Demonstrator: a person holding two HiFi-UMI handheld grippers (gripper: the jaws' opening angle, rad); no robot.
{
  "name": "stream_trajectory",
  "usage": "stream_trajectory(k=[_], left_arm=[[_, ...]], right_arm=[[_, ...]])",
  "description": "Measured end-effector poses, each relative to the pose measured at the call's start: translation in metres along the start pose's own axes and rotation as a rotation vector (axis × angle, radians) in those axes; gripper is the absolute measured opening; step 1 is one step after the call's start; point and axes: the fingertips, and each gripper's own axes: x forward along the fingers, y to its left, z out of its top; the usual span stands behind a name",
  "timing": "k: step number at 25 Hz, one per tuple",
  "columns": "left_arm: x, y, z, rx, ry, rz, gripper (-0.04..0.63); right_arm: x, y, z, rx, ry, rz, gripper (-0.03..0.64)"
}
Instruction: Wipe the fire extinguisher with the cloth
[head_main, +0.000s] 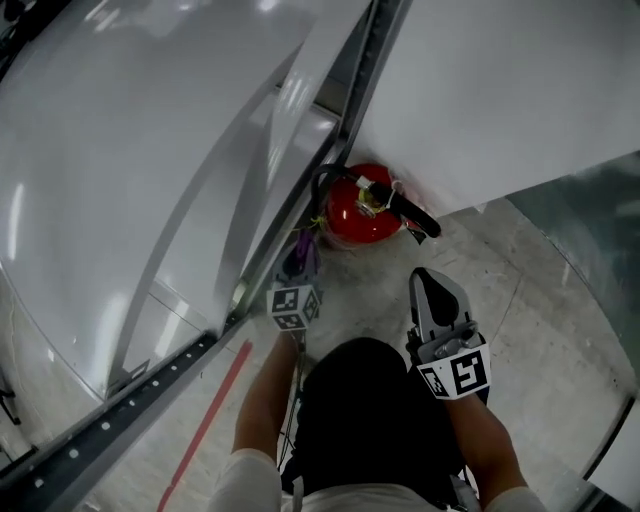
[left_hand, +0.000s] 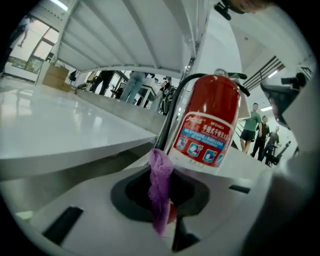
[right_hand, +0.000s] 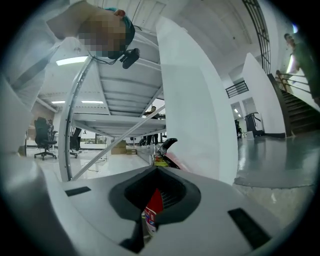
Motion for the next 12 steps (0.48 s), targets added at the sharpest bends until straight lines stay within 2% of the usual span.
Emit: stream_trajectory(k=[2,6,12], left_arm=[[0.011,0.002,-0.011,-0.026,0.021,-0.003,0.058],[0.028,-0.003,-0.022,-0.065,0.045,-0.060,0.058],[0.033,-0.018,-0.007,-0.148,0.001,-0.157,0.058]], right_arm=[[0.000,-0.005,-0.001,0.011,0.006,-0.009,0.012],[0.001,-0.007,0.005,0.025,-0.005,-0.018,0.012],[0.005,0.000,0.005,0.010,0.001,0.008,0.012]])
